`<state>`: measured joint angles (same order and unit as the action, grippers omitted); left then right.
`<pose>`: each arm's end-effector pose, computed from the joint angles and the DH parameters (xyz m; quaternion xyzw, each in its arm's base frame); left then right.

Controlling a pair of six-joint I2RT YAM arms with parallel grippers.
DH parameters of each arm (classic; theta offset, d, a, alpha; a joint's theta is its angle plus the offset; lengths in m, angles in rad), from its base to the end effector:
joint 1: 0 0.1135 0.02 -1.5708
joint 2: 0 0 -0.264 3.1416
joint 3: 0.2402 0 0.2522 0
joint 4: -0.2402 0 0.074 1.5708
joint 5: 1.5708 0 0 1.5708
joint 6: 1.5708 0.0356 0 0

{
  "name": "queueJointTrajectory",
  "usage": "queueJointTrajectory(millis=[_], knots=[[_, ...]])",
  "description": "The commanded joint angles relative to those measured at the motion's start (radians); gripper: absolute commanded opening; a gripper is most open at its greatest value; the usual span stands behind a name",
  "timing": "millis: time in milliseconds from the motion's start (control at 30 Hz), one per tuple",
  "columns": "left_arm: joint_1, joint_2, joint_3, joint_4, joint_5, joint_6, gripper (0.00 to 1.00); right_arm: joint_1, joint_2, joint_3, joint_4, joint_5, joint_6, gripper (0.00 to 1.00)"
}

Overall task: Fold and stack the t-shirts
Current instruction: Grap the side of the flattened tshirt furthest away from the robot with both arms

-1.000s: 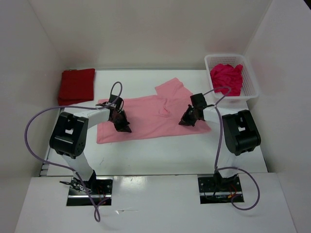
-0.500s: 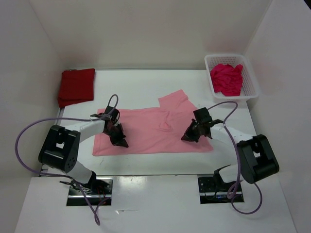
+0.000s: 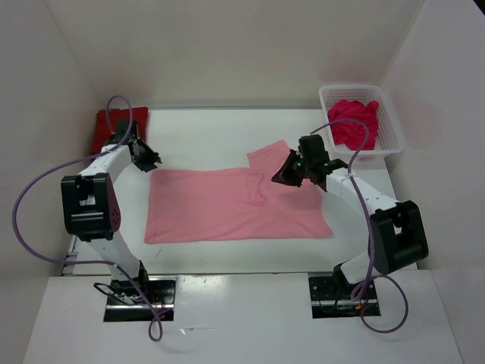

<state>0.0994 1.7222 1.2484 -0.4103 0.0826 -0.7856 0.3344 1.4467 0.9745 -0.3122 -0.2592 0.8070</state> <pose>0.3730 0.0342 0.2314 -0.3903 0.8562 -0.1498 0.3037 0.2894 0.1102 0.2409 0.1663 0.9021 0.3057 0.2552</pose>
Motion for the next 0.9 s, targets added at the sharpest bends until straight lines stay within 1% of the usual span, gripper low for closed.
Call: queueJointTrajectory(millis=[0,67,133,233,267,467,500,567,633,733,800,867], knots=[[0.043,0.109,0.054,0.016,-0.078,0.017,0.36,0.006,0.030,0.030,0.021,-0.054,-0.064,0.04],[0.057,0.163,0.081,0.016,-0.090,0.017,0.37,0.006,0.052,0.030,0.030,-0.063,-0.074,0.04],[0.066,0.189,0.092,0.042,-0.090,0.017,0.42,0.006,0.052,0.030,0.030,-0.074,-0.092,0.04],[0.066,0.215,0.112,0.051,-0.121,0.017,0.43,0.006,0.075,0.021,0.030,-0.093,-0.101,0.04],[0.066,0.215,0.121,0.051,-0.130,0.017,0.46,0.006,0.075,0.021,0.030,-0.094,-0.101,0.04],[0.066,0.261,0.121,0.042,-0.159,0.038,0.46,0.006,0.084,0.021,0.048,-0.103,-0.101,0.06],[0.066,0.272,0.121,0.042,-0.159,0.039,0.45,0.006,0.084,0.021,0.048,-0.094,-0.101,0.06],[0.056,0.284,0.121,0.042,-0.170,0.048,0.45,0.006,0.093,0.042,0.048,-0.094,-0.101,0.06],[0.056,0.295,0.121,0.042,-0.170,0.048,0.40,0.006,0.102,0.067,0.048,-0.094,-0.101,0.07],[0.045,0.306,0.121,0.042,-0.170,0.057,0.38,0.006,0.112,0.105,0.039,-0.071,-0.110,0.08],[0.045,0.306,0.121,0.042,-0.170,0.057,0.30,0.006,0.121,0.142,0.029,-0.061,-0.111,0.10],[0.045,0.306,0.131,0.042,-0.170,0.057,0.22,0.006,0.144,0.168,0.028,-0.039,-0.111,0.14]])
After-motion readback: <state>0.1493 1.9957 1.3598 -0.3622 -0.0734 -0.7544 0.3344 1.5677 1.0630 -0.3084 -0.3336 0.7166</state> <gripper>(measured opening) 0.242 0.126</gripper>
